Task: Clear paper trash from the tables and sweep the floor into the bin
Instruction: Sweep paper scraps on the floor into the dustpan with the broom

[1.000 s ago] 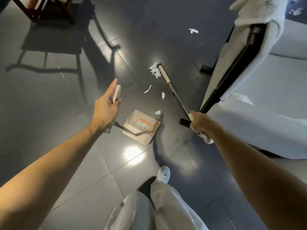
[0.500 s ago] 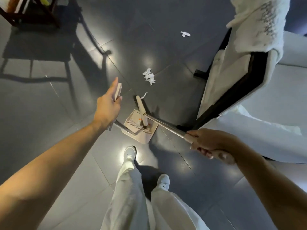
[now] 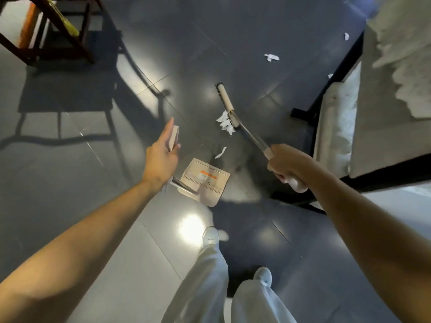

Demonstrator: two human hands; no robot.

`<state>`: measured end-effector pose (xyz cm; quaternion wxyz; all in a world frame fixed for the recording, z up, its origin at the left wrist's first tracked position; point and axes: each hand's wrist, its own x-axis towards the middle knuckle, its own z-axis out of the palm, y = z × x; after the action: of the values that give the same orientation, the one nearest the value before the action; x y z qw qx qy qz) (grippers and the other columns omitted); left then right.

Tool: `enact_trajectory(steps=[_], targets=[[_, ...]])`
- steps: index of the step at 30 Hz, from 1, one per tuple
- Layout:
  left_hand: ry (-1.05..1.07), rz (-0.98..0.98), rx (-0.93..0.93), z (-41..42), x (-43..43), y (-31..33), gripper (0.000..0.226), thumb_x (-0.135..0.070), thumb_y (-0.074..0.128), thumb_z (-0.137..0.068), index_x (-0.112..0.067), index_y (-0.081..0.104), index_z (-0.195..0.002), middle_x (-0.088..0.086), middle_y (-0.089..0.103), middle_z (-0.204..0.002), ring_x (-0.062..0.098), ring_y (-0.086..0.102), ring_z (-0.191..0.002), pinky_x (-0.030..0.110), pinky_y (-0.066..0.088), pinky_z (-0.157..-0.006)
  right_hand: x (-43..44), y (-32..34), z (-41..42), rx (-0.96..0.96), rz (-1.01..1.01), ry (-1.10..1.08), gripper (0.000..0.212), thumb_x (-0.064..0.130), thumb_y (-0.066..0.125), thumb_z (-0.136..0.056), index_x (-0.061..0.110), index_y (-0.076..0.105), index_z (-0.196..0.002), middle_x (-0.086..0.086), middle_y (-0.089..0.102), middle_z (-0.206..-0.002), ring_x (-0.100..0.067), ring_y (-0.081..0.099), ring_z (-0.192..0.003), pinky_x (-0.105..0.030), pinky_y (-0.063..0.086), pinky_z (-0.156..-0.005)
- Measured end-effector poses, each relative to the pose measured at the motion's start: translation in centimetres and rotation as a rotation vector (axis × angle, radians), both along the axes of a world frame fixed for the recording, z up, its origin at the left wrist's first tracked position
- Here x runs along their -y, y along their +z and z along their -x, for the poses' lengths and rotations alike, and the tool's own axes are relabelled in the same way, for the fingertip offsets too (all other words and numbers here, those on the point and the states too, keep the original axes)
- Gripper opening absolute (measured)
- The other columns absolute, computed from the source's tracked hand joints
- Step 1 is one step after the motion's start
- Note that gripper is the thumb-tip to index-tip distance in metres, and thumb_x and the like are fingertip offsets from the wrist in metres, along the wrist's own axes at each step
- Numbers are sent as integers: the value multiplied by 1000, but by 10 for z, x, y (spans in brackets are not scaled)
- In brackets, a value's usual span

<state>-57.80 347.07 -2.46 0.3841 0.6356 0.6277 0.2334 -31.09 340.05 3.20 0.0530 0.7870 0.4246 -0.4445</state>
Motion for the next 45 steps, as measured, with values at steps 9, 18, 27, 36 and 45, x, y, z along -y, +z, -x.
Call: enact_trajectory(steps=[9,18,27,36,45], targets=[[0,0,46,-13,-69,-7,68,-9,57,-94,-39,27,-147,-11,45,-139,-2,38,-114,-12,21,-77,-91,-50,-7,84,88,37,37,-5,44,-90,-4,51,-126,-14,53,-74,-20,49,-54,-24,35,-42],[-21,-7,46,-49,-129,4,65,-10,54,-95,-35,26,-149,5,48,-143,27,48,-127,24,32,-108,-75,-6,-26,-214,329,-10,32,-6,48,-86,3,54,-116,-1,47,-36,-11,38,-26,-13,32,-35],[-141,-121,71,-87,-213,1,63,-7,55,-93,-29,33,-148,-5,43,-144,9,40,-129,-9,22,-85,-124,29,-88,-220,265,76,29,-2,54,-89,10,52,-115,-9,50,-51,-13,41,-32,-22,40,-42],[-217,-207,13,-190,-369,16,61,-11,55,-92,-30,35,-146,-7,52,-137,12,56,-110,9,35,-94,-263,32,-199,-146,69,-78,33,9,59,-90,14,52,-122,-10,58,-59,-21,51,-47,-32,46,-53],[-299,-247,-19,-306,-533,29,62,-12,56,-92,-33,34,-146,-14,48,-137,-4,51,-101,-8,26,-83,-429,13,-303,-155,-54,-462,17,-1,55,-87,-3,58,-103,-11,49,-50,-20,44,-36,-28,40,-45]])
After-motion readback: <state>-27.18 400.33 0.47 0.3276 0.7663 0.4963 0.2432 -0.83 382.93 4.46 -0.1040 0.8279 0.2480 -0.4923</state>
